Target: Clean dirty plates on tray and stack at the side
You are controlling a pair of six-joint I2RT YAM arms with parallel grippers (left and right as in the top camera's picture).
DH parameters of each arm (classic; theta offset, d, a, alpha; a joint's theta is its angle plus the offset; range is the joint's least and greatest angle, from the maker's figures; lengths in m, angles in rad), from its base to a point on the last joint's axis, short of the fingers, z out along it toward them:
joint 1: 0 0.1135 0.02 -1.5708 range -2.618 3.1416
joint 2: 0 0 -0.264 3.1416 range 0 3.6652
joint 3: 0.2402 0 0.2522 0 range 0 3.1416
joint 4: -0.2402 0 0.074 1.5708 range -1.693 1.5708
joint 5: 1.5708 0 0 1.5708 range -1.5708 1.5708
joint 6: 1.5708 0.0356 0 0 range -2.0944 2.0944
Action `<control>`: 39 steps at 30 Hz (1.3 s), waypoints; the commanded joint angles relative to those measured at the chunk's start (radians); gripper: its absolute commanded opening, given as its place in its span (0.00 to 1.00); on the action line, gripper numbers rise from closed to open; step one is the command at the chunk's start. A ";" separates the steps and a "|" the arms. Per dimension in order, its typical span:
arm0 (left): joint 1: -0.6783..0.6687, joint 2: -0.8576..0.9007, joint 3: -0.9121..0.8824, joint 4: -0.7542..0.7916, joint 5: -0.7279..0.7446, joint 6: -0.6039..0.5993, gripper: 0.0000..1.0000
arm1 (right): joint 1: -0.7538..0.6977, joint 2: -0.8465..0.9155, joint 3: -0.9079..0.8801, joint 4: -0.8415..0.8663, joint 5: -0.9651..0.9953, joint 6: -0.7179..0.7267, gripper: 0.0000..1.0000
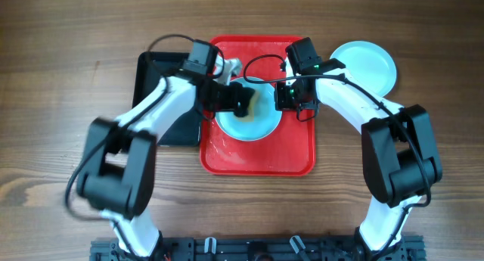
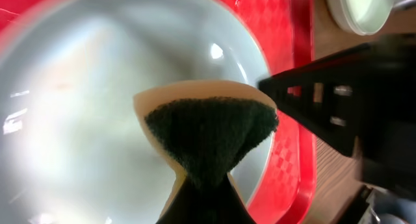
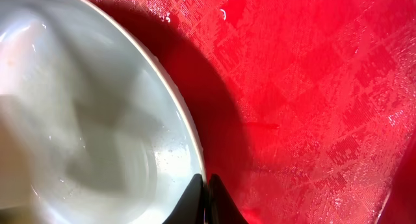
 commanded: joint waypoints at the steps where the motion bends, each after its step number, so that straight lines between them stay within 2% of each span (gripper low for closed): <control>1: -0.015 -0.116 0.007 -0.076 -0.238 -0.003 0.04 | 0.005 -0.024 -0.008 0.004 -0.017 0.005 0.04; 4: -0.048 -0.093 -0.019 -0.068 -0.350 -0.006 0.04 | 0.005 -0.024 -0.008 0.004 -0.018 0.005 0.04; 9: -0.090 -0.051 -0.077 0.001 -0.531 -0.087 0.04 | 0.005 -0.024 -0.008 0.004 -0.017 0.004 0.04; 11: -0.092 -0.032 -0.085 0.027 -0.538 -0.112 0.04 | 0.005 -0.024 -0.008 0.004 -0.017 0.004 0.04; 18: -0.119 0.010 -0.089 0.021 -0.496 -0.141 0.04 | 0.005 -0.024 -0.008 0.004 -0.018 0.004 0.04; 24: -0.167 0.010 -0.094 0.022 -0.126 -0.141 0.04 | 0.005 -0.024 -0.008 0.005 -0.017 0.004 0.04; 26: -0.169 0.010 -0.093 0.026 -0.066 -0.140 0.04 | 0.005 -0.024 -0.008 0.004 -0.017 0.004 0.04; 31: -0.111 0.010 -0.057 0.077 -0.100 -0.134 0.04 | 0.005 -0.024 -0.008 0.004 -0.017 0.004 0.04; 36: -0.025 0.000 0.039 0.010 -0.101 -0.145 0.04 | 0.005 -0.024 -0.008 0.004 -0.017 0.004 0.04; 39: 0.008 0.001 0.048 -0.023 -0.233 -0.174 0.04 | 0.005 -0.024 -0.008 0.005 -0.017 0.004 0.04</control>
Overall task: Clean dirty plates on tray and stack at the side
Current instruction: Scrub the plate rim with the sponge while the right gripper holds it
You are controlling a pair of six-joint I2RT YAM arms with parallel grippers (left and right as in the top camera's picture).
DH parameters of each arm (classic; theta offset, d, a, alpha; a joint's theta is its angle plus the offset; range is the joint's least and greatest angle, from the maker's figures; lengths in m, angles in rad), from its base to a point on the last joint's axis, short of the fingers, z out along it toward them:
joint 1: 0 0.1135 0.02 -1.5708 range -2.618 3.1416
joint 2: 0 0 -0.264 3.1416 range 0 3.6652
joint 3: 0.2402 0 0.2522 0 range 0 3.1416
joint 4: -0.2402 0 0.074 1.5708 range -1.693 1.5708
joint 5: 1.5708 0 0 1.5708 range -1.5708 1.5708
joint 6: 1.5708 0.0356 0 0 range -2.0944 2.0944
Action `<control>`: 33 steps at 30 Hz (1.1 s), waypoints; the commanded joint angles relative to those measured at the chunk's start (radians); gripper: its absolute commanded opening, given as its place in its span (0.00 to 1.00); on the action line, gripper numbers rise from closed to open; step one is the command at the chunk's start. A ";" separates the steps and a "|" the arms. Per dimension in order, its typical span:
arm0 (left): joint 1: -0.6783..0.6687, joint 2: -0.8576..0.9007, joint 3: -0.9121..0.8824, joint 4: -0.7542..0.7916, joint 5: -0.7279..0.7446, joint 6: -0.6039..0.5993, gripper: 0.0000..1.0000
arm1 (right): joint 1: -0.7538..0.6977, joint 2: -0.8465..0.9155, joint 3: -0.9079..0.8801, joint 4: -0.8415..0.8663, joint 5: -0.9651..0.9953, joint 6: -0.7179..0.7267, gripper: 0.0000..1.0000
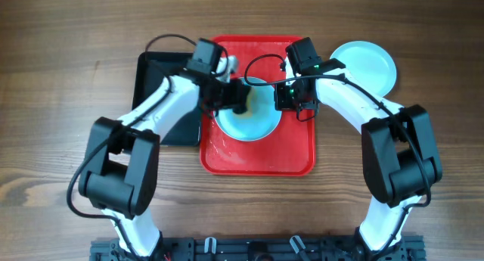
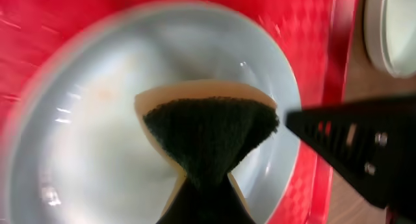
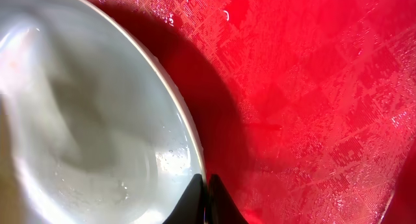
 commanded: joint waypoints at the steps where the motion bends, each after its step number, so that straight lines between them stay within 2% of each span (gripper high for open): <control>1: 0.024 0.006 0.020 -0.021 -0.114 -0.011 0.04 | 0.005 -0.024 -0.008 0.003 -0.013 0.004 0.04; 10: 0.027 0.086 0.019 -0.014 -0.191 -0.010 0.04 | 0.005 -0.024 -0.008 0.008 -0.013 0.005 0.04; 14: 0.042 0.117 0.019 0.036 -0.216 -0.021 0.04 | 0.005 -0.024 -0.008 0.009 -0.013 0.004 0.04; 23: 0.042 0.146 0.019 0.078 -0.117 -0.021 0.04 | 0.005 -0.024 -0.008 0.009 -0.013 0.004 0.04; 26: 0.040 0.154 0.019 0.134 -0.016 -0.021 0.04 | 0.008 -0.024 -0.008 0.009 -0.014 0.003 0.04; 33: -0.012 0.154 0.019 0.187 -0.006 -0.039 0.04 | 0.050 -0.024 -0.008 0.018 -0.013 -0.006 0.04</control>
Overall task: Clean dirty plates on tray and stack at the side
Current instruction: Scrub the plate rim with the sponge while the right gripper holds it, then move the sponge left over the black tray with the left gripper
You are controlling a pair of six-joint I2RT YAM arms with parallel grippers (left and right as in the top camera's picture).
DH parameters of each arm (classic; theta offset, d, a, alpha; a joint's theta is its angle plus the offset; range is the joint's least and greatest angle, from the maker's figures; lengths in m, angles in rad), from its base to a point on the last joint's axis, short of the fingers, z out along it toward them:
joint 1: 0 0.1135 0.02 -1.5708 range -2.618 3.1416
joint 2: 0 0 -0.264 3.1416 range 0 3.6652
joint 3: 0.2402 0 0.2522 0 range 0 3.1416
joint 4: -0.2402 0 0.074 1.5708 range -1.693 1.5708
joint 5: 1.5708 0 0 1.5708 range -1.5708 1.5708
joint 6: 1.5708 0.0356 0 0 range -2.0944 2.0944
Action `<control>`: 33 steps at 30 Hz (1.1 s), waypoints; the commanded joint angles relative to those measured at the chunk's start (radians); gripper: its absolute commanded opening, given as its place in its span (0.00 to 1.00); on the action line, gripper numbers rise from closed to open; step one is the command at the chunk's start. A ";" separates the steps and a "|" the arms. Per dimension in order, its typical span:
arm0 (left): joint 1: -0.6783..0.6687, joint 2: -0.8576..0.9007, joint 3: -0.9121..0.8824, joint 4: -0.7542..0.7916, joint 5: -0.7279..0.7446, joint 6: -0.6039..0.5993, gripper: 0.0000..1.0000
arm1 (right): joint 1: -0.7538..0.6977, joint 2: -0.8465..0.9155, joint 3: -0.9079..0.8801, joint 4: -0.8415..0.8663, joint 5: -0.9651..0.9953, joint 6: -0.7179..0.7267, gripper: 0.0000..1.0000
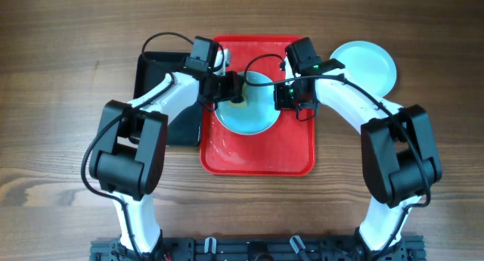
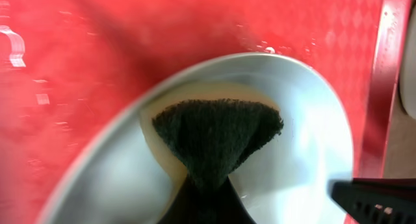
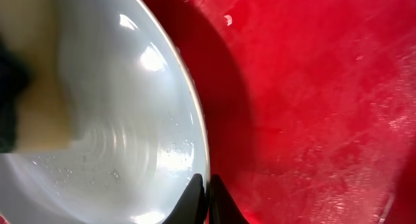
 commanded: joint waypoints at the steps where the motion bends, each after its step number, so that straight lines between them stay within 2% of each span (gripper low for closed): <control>1: -0.051 0.026 0.005 0.006 0.035 -0.016 0.04 | 0.042 -0.024 -0.008 0.013 -0.021 -0.006 0.04; 6: -0.083 0.012 0.016 -0.060 0.094 -0.016 0.04 | 0.042 -0.024 -0.008 0.016 -0.020 0.011 0.04; 10: -0.061 -0.075 0.070 -0.185 0.026 -0.004 0.04 | 0.042 -0.024 -0.008 0.018 -0.020 0.011 0.04; 12: -0.046 -0.167 0.097 -0.245 -0.052 0.007 0.04 | 0.042 -0.024 -0.008 0.019 -0.020 0.011 0.05; 17: -0.016 -0.392 0.109 -0.372 -0.264 0.007 0.04 | 0.042 -0.024 -0.008 0.019 -0.020 0.012 0.25; 19: 0.000 -0.463 0.109 -0.422 -0.312 0.006 0.04 | 0.042 -0.024 -0.008 0.019 -0.020 0.012 0.28; 25: 0.089 -0.571 0.109 -0.576 -0.462 0.006 0.04 | 0.043 -0.014 -0.014 0.021 0.006 0.014 0.27; 26: 0.128 -0.569 0.106 -0.601 -0.472 0.006 0.04 | 0.043 -0.004 -0.035 0.038 0.006 0.015 0.24; 31: 0.218 -0.563 0.105 -0.618 -0.471 0.005 0.04 | 0.044 0.014 -0.079 0.074 0.005 0.015 0.19; 32: 0.235 -0.563 0.105 -0.615 -0.471 -0.007 0.04 | 0.044 0.014 -0.079 0.077 0.005 0.014 0.17; 33: 0.267 -0.563 0.105 -0.611 -0.457 -0.024 0.04 | 0.044 0.014 -0.078 0.088 0.006 0.014 0.06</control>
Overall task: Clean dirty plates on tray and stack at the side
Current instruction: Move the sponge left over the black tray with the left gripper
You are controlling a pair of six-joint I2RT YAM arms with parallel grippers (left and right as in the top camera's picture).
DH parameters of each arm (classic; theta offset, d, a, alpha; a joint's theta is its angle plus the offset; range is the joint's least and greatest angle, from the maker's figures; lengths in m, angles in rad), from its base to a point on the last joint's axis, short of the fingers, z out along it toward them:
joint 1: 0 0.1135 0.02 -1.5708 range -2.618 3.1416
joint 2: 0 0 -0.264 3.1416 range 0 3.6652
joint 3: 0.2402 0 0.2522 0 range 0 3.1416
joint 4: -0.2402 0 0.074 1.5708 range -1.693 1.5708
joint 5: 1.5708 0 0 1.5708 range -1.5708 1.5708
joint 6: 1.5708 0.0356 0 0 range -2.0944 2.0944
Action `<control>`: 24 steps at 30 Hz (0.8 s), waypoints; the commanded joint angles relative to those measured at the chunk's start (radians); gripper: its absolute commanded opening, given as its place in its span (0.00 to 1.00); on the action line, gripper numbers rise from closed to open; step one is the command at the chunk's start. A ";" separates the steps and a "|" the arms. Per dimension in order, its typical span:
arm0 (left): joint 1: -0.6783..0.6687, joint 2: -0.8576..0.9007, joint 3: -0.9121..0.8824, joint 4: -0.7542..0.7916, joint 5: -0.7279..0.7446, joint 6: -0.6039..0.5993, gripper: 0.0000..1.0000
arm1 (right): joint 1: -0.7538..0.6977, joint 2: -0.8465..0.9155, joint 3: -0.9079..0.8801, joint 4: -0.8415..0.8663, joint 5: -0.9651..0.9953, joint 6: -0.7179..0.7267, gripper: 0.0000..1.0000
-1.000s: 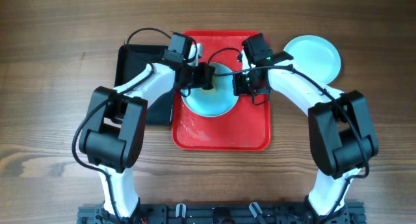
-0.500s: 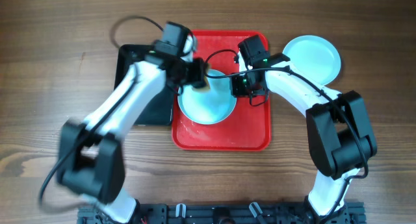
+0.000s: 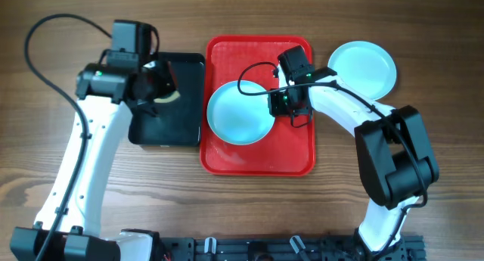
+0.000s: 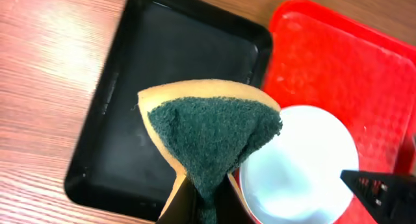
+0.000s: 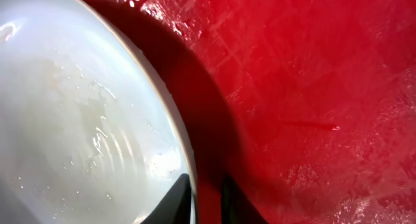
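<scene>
A pale blue plate (image 3: 240, 113) lies wet on the red tray (image 3: 257, 159). My right gripper (image 3: 281, 102) is at its right rim. In the right wrist view the gripper (image 5: 207, 198) is open, its fingers a little apart on either side of the plate's (image 5: 78, 107) rim. My left gripper (image 3: 155, 83) hangs over the black tray (image 3: 162, 128), shut on a yellow sponge with a green scouring face (image 4: 211, 133). The plate (image 4: 299, 165) shows below right of the sponge in the left wrist view. A second pale blue plate (image 3: 363, 68) rests on the table right of the red tray.
The black tray (image 4: 130, 87) sits against the red tray's (image 4: 325, 62) left side on the wooden table. A cable loops over the red tray near the right arm, and another arcs over the table at the far left.
My left gripper has left the plate with the sponge and now hangs over the black tray. My right gripper's fingers, pinched on the plate rim before, have parted. The plate sits slightly further left.
The sponge in my left gripper was on the plate's middle at the first two moments and near its far rim at the third. My right gripper stayed pinched on the right rim. Now the sponge is above the black tray and the right fingers stand apart.
</scene>
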 commanded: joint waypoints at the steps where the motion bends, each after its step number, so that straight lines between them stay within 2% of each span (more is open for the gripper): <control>1: 0.079 -0.002 0.006 0.012 0.017 -0.021 0.04 | 0.006 0.013 -0.019 0.019 0.014 0.002 0.04; 4: 0.127 -0.002 0.006 0.011 0.116 -0.003 0.04 | -0.006 0.013 0.017 -0.002 0.014 0.002 0.04; 7: 0.162 -0.006 0.006 0.022 0.142 -0.002 0.04 | -0.026 -0.003 0.111 -0.098 0.014 -0.001 0.04; 12: 0.214 -0.031 0.006 0.060 0.326 0.017 0.04 | -0.025 -0.032 0.227 -0.172 0.022 -0.014 0.04; 17: 0.270 -0.072 0.006 0.100 0.488 0.059 0.04 | 0.000 -0.032 0.264 -0.096 0.018 0.009 0.04; 24: 0.322 -0.136 0.006 0.109 0.640 0.090 0.04 | 0.077 -0.032 0.284 0.041 0.010 0.064 0.04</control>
